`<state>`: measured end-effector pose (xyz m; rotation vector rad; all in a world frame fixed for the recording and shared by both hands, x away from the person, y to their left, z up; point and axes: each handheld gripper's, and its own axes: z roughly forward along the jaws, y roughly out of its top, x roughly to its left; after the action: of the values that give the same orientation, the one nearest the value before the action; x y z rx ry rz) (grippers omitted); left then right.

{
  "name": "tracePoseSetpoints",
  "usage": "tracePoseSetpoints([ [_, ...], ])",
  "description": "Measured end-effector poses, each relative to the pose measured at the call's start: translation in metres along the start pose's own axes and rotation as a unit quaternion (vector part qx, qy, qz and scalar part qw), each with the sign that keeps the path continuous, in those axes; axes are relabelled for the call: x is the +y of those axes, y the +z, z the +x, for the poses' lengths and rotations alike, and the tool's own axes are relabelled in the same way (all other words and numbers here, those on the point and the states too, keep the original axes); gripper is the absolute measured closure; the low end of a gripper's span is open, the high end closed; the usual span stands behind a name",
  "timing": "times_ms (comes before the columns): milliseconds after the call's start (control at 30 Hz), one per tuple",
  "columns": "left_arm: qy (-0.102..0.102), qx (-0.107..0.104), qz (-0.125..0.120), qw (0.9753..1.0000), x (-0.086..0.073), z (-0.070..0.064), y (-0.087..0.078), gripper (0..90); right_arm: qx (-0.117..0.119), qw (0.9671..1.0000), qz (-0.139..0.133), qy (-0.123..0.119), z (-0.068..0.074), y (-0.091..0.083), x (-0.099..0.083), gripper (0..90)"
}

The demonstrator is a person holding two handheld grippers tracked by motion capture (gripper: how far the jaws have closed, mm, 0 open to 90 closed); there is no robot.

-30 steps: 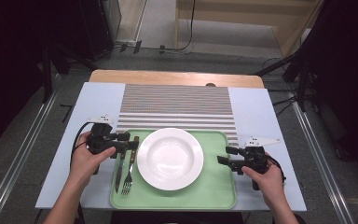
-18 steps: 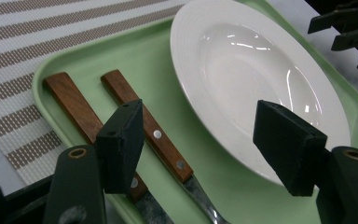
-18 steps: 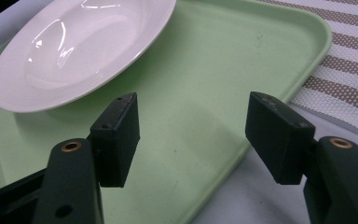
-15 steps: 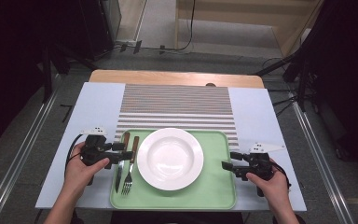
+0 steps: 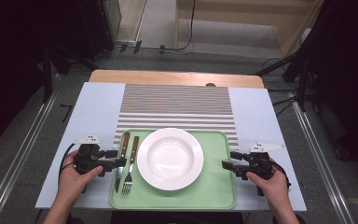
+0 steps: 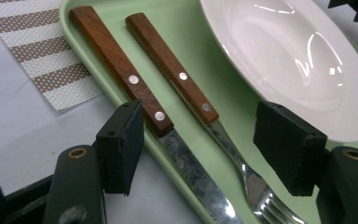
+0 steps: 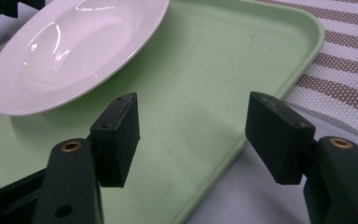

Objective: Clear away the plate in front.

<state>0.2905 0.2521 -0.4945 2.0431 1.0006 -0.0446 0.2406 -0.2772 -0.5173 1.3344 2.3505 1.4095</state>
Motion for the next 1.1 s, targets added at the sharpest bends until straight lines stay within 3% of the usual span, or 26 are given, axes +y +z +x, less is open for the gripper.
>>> tracePoseSetpoints([
  [467,-0.007,-0.002,0.013,0.9999,-0.0022,0.0057,0.0039,32.6,0.001,1.0,-0.001,0.003,-0.0018,0.0018,-0.0004,34.2],
  [1100,-0.013,-0.001,0.007,0.9999,-0.0019,0.0076,0.0008,32.6,0.002,1.0,0.001,0.002,-0.0012,0.0022,-0.0008,34.2],
])
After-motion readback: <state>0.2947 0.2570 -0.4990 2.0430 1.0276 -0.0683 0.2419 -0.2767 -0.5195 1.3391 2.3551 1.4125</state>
